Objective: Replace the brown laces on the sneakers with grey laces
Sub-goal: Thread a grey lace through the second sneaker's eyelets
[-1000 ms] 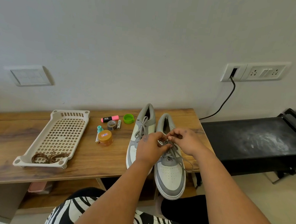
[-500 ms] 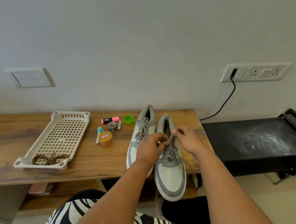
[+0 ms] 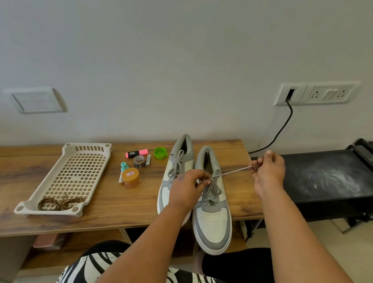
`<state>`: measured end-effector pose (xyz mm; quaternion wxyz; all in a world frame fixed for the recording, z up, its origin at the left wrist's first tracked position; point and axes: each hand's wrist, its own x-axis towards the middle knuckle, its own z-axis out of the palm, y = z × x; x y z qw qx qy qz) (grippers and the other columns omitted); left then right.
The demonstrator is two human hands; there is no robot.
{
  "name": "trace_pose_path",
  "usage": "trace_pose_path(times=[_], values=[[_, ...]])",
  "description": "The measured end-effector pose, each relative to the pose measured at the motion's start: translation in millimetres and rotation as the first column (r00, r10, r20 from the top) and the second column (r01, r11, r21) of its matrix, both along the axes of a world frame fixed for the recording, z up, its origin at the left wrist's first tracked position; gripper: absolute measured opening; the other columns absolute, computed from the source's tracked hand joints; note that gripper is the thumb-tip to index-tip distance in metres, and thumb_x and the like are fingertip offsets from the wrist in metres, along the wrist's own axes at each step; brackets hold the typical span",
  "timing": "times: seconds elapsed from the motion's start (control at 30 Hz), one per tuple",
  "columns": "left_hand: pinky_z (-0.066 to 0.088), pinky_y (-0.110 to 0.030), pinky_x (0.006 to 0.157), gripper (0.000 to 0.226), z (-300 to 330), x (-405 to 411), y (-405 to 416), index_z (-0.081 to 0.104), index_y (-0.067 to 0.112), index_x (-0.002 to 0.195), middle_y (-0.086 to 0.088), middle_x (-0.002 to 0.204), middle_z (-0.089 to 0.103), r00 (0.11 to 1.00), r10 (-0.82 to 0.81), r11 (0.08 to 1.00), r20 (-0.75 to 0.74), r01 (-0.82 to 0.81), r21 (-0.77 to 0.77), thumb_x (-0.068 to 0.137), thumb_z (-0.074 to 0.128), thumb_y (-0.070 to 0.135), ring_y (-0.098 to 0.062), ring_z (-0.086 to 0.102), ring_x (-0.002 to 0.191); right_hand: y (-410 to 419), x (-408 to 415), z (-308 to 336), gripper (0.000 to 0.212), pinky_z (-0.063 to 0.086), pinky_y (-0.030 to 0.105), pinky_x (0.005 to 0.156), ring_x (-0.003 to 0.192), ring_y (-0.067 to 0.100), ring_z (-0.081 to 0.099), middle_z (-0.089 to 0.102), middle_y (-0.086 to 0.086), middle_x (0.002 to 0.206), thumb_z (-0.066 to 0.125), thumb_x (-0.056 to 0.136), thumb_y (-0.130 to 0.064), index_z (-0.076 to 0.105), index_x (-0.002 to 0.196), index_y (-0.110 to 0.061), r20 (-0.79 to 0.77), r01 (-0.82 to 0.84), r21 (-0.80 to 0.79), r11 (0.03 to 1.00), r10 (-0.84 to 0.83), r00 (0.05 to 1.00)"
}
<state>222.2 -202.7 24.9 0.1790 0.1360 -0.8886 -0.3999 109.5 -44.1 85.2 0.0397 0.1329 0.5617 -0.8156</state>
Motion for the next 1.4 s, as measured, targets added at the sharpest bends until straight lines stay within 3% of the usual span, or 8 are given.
trace_pose_path(times=[0.2,0.33,0.4,0.5,0.6,0.8,0.97,1.4], values=[[0.043,-0.017,0.067,0.012,0.8,1.0,-0.2,0.074,0.027,0.101,0.013,0.094,0.069,1.0,-0.002,1.0,0.017,0.002,-0.003,0.091,0.068,0.027,0.006,0.052,0.068,7.3,-5.2,-2.4,0.011,0.053,0.03,0.072,0.062,0.01,0.054,0.051,-0.002,0.073,0.045,0.104,-0.027,0.051,0.108,-0.019,-0.026,0.082,0.028,0.996,-0.082,0.996],[0.05,-0.025,0.072,0.011,2.3,0.9,-0.1,0.073,0.026,0.101,0.012,0.094,0.069,1.0,-0.002,1.0,0.024,0.002,-0.006,0.091,0.069,0.027,0.001,0.054,0.071,6.2,4.0,-0.7,0.007,0.055,0.03,0.075,0.072,0.013,0.059,0.059,-0.001,0.082,0.056,0.098,-0.027,0.061,0.099,-0.022,-0.153,-0.091,0.32,0.943,0.146,0.977],[0.05,-0.025,0.072,0.011,2.9,1.0,0.6,0.072,0.027,0.101,0.012,0.093,0.068,1.0,-0.004,1.0,0.031,0.004,-0.003,0.09,0.069,0.026,0.001,0.054,0.071,2.3,11.1,0.5,0.007,0.056,0.03,0.078,0.082,0.015,0.065,0.066,-0.001,0.091,0.059,0.096,-0.027,0.065,0.094,-0.025,-0.147,-0.271,0.516,0.812,0.396,0.907],[0.044,-0.018,0.065,0.011,4.2,1.4,1.8,0.072,0.027,0.1,0.013,0.09,0.069,0.999,0.001,1.0,0.037,-0.001,0.001,0.088,0.071,0.026,0.003,0.053,0.066,-6.9,23.6,2.4,0.017,0.052,0.025,0.083,0.091,0.006,0.063,0.067,-0.007,0.101,0.054,0.099,-0.019,0.068,0.098,-0.029,-0.013,-0.477,0.736,0.48,0.715,0.699],[0.042,-0.016,0.062,0.011,5.2,0.8,2.3,0.071,0.025,0.098,0.014,0.09,0.069,1.0,0.007,1.0,0.026,-0.006,-0.007,0.088,0.072,0.025,0.004,0.054,0.064,-15.0,31.5,6.0,0.02,0.04,0.01,0.079,0.094,0.001,0.053,0.06,-0.012,0.105,0.056,0.098,-0.019,0.071,0.109,-0.025,0.017,-0.353,0.904,0.242,0.804,0.595],[0.042,-0.02,0.062,0.008,5.7,0.4,4.4,0.068,0.023,0.094,0.014,0.09,0.067,1.0,0.011,1.0,0.012,-0.011,0.001,0.087,0.072,0.023,-0.005,0.059,0.068,-22.7,36.1,14.4,0.018,0.028,0.006,0.057,0.087,0.005,0.045,0.054,-0.006,0.102,0.059,0.096,-0.02,0.072,0.108,-0.023,0.033,-0.166,0.983,0.072,0.831,0.555],[0.035,-0.011,0.058,0.006,7.3,1.1,5.2,0.066,0.025,0.093,0.014,0.089,0.065,1.0,0.009,1.0,-0.003,-0.009,-0.002,0.089,0.07,0.024,-0.001,0.056,0.065,-21.7,37.2,13.2,0.009,0.035,-0.002,0.062,0.074,-0.004,0.051,0.066,-0.003,0.092,0.067,0.09,-0.012,0.068,0.095,-0.019,-0.057,-0.188,0.963,0.196,0.821,0.568],[0.042,-0.018,0.06,0.006,7.8,1.3,4.5,0.068,0.024,0.094,0.012,0.092,0.069,1.0,0.023,1.0,0.002,-0.023,0.015,0.088,0.07,0.022,-0.002,0.057,0.066,-25.8,35.3,6.7,0.008,0.035,-0.001,0.062,0.074,-0.001,0.047,0.06,-0.008,0.091,0.06,0.095,-0.014,0.068,0.096,-0.018,-0.034,-0.179,0.968,0.175,0.8,0.599]])
